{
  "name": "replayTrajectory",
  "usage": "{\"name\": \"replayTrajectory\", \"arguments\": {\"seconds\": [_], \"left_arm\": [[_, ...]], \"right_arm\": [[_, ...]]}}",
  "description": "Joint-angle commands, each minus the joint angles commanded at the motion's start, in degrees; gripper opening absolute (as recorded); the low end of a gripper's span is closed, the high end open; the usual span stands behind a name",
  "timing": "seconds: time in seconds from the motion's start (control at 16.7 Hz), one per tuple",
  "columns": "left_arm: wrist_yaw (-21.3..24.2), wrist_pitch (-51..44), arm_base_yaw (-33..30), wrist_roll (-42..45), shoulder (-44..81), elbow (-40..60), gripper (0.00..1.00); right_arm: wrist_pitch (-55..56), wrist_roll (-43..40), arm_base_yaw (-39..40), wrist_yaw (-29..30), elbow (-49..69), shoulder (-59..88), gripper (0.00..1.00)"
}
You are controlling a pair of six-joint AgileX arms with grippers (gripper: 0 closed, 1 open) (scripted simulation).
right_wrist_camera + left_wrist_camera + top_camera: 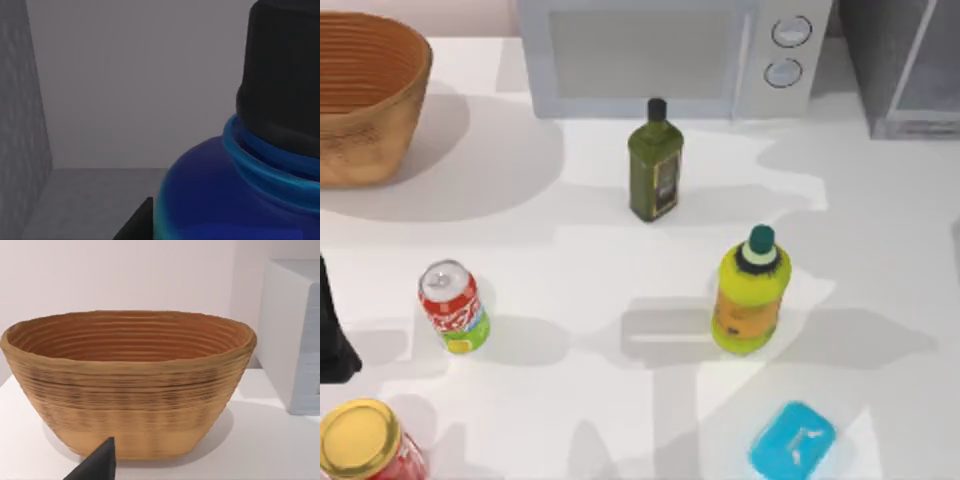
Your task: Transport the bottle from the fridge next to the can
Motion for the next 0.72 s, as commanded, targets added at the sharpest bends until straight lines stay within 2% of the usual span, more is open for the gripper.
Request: {"name": "replayTrajectory", "arguments": {"seconds": [0.42,0.72], "left_arm": [[0.0,0.0,0.0,0.0,0.0,0.0,1.0],[0.0,0.0,0.0,0.0,0.0,0.0,1.0]], "right_arm": [[7.6,-0.13,-2.66,-3.08,-24.83,-14.78,0.0],[10.62,-0.2,-3.66,-4.23,-31.58,-20.33,0.0]]}}
